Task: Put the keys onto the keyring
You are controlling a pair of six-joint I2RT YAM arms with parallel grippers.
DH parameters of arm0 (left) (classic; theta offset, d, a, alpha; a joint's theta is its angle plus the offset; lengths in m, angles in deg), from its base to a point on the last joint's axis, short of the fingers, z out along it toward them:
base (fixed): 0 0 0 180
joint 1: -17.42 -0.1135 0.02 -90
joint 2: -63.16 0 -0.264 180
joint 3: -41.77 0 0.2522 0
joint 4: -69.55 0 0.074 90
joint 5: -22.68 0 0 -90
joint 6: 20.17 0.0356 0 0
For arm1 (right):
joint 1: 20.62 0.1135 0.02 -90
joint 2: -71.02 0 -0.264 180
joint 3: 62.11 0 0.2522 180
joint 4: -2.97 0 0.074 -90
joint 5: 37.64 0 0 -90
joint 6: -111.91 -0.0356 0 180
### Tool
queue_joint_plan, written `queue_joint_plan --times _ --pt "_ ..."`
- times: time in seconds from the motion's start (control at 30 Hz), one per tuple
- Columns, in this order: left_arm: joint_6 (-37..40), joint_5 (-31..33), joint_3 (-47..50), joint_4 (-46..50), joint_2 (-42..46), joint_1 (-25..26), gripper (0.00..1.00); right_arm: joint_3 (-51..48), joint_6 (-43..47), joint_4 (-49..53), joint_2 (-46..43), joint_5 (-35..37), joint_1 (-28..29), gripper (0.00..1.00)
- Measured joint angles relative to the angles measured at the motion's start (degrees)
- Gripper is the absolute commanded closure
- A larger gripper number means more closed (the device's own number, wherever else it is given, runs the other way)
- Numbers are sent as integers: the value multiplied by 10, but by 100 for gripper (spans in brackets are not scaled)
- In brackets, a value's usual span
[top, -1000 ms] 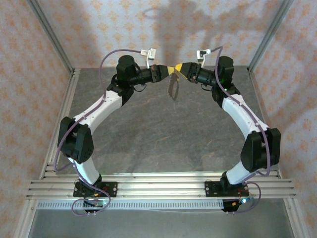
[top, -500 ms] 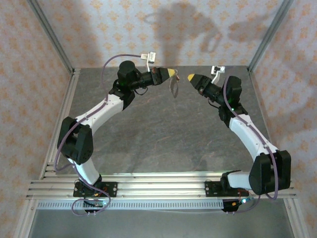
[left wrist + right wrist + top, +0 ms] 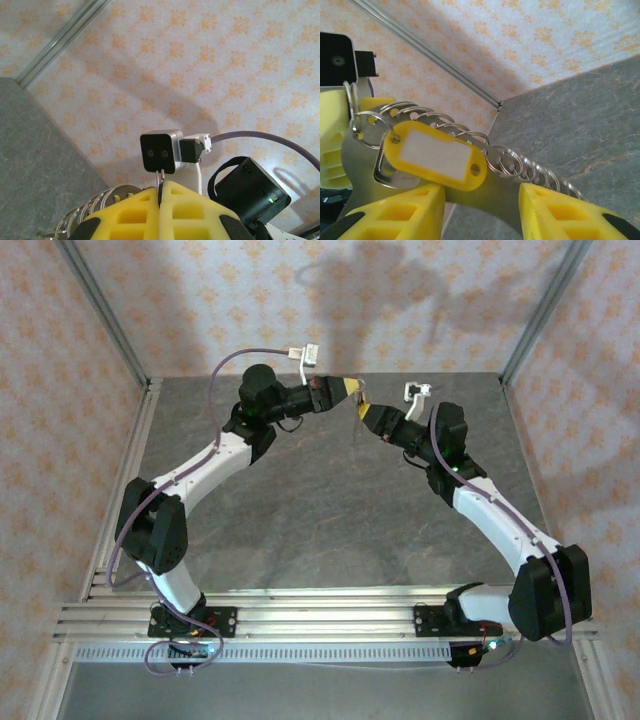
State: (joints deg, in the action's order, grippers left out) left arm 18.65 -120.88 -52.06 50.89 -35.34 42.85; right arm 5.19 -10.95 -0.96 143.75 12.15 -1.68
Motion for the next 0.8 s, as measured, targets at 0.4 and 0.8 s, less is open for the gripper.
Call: queue_joint_plan --times 0.4,0.8 --pt "0 0 0 0 0 1 100 6 28 19 -13 28 5 57" --pt "0 0 0 0 0 7 100 46 46 33 -8 28 9 80"
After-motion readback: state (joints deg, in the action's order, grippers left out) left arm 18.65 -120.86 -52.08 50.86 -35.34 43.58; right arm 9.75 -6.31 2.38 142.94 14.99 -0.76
